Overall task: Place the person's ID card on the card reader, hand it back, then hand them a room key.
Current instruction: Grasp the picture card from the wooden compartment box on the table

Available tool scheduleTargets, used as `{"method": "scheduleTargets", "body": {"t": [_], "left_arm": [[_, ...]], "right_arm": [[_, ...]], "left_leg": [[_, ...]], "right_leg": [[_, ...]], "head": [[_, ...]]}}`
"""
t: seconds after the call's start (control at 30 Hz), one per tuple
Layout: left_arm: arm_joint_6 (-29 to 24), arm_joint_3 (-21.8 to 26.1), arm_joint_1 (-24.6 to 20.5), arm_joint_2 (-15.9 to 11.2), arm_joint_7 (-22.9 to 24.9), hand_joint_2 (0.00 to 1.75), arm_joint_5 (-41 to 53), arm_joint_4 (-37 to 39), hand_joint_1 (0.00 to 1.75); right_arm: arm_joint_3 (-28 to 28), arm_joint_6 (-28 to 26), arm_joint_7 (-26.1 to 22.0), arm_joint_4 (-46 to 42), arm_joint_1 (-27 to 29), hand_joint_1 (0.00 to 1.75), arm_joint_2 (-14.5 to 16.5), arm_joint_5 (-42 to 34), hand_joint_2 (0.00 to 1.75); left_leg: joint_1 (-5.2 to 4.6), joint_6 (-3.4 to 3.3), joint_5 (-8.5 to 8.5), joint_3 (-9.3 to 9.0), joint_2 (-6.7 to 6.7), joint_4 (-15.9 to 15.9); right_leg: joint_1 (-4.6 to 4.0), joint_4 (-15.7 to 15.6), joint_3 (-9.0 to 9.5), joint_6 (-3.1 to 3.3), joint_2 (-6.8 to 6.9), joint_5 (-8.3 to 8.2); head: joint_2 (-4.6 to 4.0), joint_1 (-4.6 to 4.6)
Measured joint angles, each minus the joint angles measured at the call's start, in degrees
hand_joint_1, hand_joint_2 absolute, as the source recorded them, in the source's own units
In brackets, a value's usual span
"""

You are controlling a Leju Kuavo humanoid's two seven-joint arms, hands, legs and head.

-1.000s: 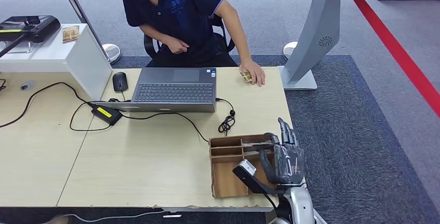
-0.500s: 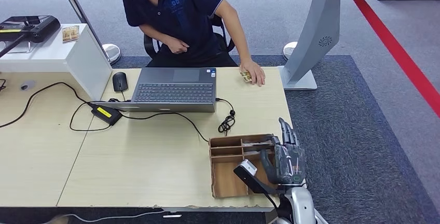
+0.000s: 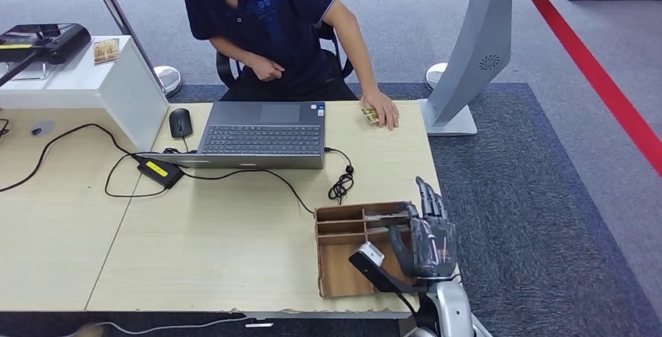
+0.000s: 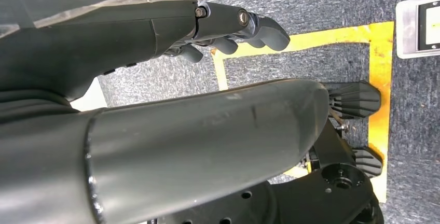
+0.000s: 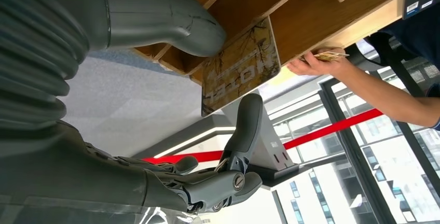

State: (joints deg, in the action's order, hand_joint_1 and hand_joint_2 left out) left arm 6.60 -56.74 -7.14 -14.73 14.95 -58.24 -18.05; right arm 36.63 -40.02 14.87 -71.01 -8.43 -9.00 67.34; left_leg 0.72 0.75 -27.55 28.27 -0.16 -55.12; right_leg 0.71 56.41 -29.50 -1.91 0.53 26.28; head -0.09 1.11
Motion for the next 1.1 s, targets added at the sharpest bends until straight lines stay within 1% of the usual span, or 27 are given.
{"method": "scheduleTargets", "body": {"t": [0.23,0.4,0.63,0.73,0.83,0.87,0.97,1.1], "left_arm": [[0.0,0.0,0.0,0.0,0.0,0.0,0.14,0.0,0.0],[0.0,0.0,0.0,0.0,0.0,0.0,0.14,0.0,0.0],[0.01,0.0,0.0,0.0,0.0,0.0,0.14,0.0,0.0],[0.01,0.0,0.0,0.0,0.0,0.0,0.13,0.0,0.0],[0.01,0.0,0.0,0.0,0.0,0.0,0.14,0.0,0.0],[0.01,0.0,0.0,0.0,0.0,0.0,0.14,0.0,0.0],[0.02,0.0,0.0,0.0,0.0,0.0,0.15,0.01,0.0],[0.02,0.0,0.0,0.0,0.0,0.0,0.15,0.02,0.0]], "right_arm": [[0.0,0.0,-0.66,0.0,-0.01,0.87,0.62,0.0,1.75],[0.0,0.0,-0.72,0.0,-0.01,1.03,0.76,0.0,1.75],[0.0,0.0,-0.75,0.0,-0.01,1.01,0.95,0.0,1.75],[0.0,0.0,-0.75,0.0,-0.01,1.05,0.98,0.0,1.75],[0.0,0.0,-0.75,0.0,-0.01,1.23,0.98,0.0,1.75],[0.0,0.0,-0.75,0.0,-0.01,1.31,0.98,-0.01,1.75],[0.0,0.0,-0.75,0.0,0.01,1.47,0.98,-0.04,1.75],[0.0,0.0,-0.75,0.0,0.05,1.72,0.98,-0.04,1.75]], "left_leg": [[0.0,0.0,0.0,0.0,0.0,0.0],[0.0,0.0,0.0,0.0,0.0,0.0],[0.0,0.0,0.0,0.0,0.0,0.0],[0.0,0.0,0.0,0.0,0.0,0.0],[0.0,0.0,0.0,0.0,0.0,0.0],[0.0,0.0,0.0,0.0,0.0,0.0],[0.0,0.0,0.0,0.0,0.0,0.0],[0.0,0.0,0.0,0.0,0.0,0.0]], "right_leg": [[0.0,0.0,0.0,0.0,0.0,0.0],[0.0,0.0,0.0,0.0,0.0,0.0],[0.0,0.0,0.0,0.0,0.0,0.0],[0.0,0.0,0.0,0.0,0.0,0.0],[0.0,0.0,0.0,0.0,0.0,0.0],[0.0,0.0,0.0,0.0,0.0,0.0],[0.0,0.0,0.0,0.0,0.0,0.0],[0.0,0.0,0.0,0.0,0.0,0.0]], "head": [[0.0,0.0],[0.0,0.0],[0.0,0.0],[0.0,0.0],[0.0,0.0],[0.0,0.0],[0.0,0.0],[0.0,0.0]]}}
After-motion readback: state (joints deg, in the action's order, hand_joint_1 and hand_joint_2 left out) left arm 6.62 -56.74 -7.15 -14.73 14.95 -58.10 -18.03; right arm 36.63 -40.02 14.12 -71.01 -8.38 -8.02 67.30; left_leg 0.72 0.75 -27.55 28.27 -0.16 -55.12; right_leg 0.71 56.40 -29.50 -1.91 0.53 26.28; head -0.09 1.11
